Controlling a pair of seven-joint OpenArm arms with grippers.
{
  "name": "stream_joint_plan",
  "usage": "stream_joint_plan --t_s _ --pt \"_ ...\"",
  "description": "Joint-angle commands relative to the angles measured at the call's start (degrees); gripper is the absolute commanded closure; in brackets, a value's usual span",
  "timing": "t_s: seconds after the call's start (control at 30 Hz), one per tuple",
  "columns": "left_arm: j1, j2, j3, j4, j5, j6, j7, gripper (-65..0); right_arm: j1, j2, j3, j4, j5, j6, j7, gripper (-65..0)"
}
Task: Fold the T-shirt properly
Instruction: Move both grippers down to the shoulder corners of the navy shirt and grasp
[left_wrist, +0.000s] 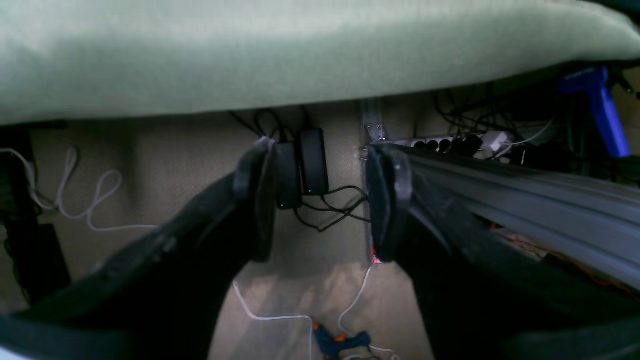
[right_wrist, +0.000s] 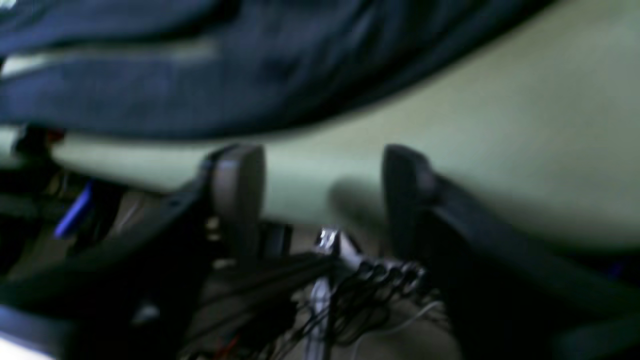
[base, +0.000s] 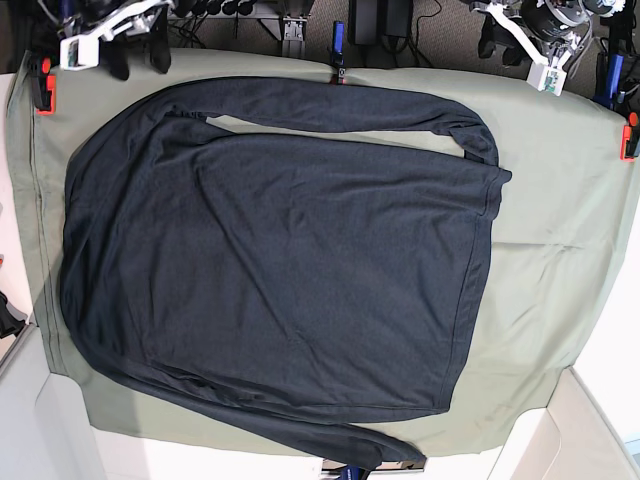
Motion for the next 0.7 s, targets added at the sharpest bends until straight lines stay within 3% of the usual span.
stream_joint_plan --t_s 0.0,0.13,0.23,0.4,0.5,0.67 --pt "0.7 -1.14 -0.42 0.9 -0.5 -1.29 -0.11 -31.4 0.0 0.28 0.87 0.85 1.14 0.02 0.26 -40.7" --pt "0.66 -3.34 -0.44 0.92 -0.5 -1.92 0.68 -31.4 2.45 0.28 2.97 0.85 2.08 -0.68 -0.61 -40.7" --pt "0.63 -4.57 -0.44 0.92 -0.48 -1.97 0.35 -31.4 4.96 0.28 4.48 0.61 2.08 -4.66 -1.55 -40.7" --pt "0.63 -4.92 -0.44 0.92 3.63 -3.82 -6.51 -31.4 10.67 0.28 5.81 -0.92 2.08 -9.01 -4.98 -40.7" --pt "0.63 -5.38 -0.44 0.92 6.23 -4.07 -9.77 -31.4 13.9 0.17 5.75 -2.75 2.03 -9.03 -5.51 -40.7" --pt "0.42 -7.43 -0.44 0.92 7.85 -4.11 -9.62 -31.4 17.55 0.13 5.53 -6.23 2.01 -9.05 -6.4 -40.7"
